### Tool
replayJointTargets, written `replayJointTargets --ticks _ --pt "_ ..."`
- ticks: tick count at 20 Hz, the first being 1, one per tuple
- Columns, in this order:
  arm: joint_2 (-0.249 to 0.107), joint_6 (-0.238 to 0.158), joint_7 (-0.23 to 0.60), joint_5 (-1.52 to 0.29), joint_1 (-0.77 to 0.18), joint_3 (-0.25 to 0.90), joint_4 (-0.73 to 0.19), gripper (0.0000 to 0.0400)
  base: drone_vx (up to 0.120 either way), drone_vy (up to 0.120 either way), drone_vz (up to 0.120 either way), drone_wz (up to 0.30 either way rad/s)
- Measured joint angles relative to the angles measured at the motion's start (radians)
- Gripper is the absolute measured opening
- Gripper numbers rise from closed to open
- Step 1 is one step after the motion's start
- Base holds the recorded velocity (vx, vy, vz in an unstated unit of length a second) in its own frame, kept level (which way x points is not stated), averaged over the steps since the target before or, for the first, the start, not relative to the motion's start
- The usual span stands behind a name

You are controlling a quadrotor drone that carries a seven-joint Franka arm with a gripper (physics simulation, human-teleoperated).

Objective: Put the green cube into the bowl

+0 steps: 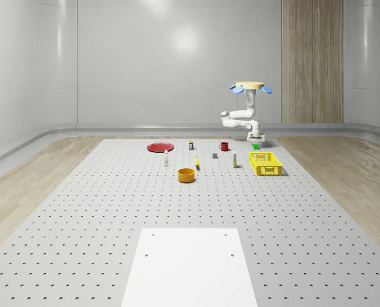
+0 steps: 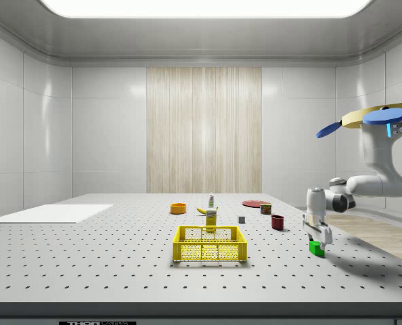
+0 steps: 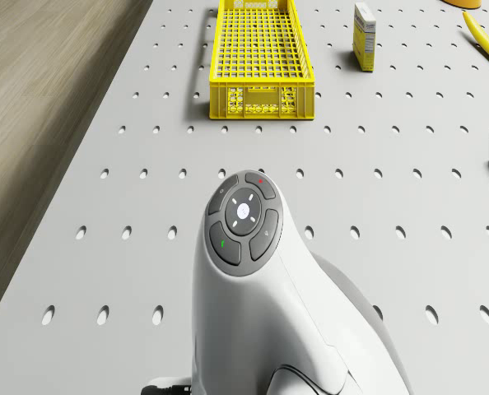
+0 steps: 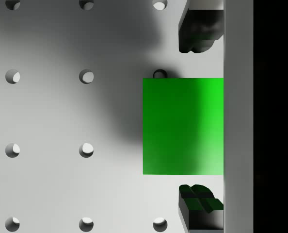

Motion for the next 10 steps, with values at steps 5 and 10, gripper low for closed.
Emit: replayJointTargets --ticks 5,10 --pt "-0.008 0.021 -0.008 -0.013 -0.011 -0.015 0.023 0.04 0.0 0.0 0.0 0.0" --pt "-0.021 0.039 -0.012 -0.026 -0.005 -0.034 0.023 0.04 0.0 0.0 0.0 0.0"
